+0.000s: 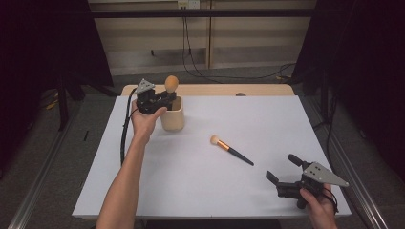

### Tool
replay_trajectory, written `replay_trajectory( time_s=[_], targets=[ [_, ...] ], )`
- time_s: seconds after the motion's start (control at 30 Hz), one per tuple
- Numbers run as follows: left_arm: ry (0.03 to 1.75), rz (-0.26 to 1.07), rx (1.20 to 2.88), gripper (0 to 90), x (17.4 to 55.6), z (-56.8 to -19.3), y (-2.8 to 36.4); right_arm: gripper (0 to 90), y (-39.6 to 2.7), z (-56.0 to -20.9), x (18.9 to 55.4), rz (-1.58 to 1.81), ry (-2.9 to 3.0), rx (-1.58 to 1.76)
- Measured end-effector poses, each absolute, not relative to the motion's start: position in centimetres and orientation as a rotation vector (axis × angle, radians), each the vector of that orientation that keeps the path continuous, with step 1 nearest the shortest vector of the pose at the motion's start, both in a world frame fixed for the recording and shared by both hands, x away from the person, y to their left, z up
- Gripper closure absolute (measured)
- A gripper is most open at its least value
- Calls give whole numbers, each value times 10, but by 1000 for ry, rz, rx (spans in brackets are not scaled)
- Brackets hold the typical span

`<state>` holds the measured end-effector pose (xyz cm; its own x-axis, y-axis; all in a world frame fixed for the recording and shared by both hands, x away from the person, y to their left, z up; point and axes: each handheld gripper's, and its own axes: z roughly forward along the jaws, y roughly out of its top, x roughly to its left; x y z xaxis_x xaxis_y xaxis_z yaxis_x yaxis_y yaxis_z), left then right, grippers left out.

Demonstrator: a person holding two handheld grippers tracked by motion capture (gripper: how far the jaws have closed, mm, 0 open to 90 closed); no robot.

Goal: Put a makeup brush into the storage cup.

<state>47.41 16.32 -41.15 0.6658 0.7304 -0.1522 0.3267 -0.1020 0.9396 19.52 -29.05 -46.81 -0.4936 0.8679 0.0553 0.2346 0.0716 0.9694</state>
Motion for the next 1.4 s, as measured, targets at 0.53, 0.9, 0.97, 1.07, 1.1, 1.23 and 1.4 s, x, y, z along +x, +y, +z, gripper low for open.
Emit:
replay_trajectory(
  time_s=[0.53,0.9,0.97,1.07,1.1,1.23,1.4],
  targets=[
    [836,433,1725,512,469,-415,163,0,-291,-468,195,1454,1789,1094],
    [912,463,1681,160,457,-408,173,0,-292,-468,196,1456,1776,1100],
    [923,460,1675,123,456,-408,176,0,-291,-468,196,1453,1781,1099],
    [935,459,1691,68,453,-405,179,0,-290,-468,196,1460,1776,1106],
    [943,458,1702,64,452,-404,180,0,-291,-468,197,1459,1777,1105],
    [941,433,1712,21,446,-400,183,0,-291,-468,197,1451,1784,1095],
    [907,446,1726,21,435,-396,184,0,-290,-468,197,1451,1785,1095]
  ],
)
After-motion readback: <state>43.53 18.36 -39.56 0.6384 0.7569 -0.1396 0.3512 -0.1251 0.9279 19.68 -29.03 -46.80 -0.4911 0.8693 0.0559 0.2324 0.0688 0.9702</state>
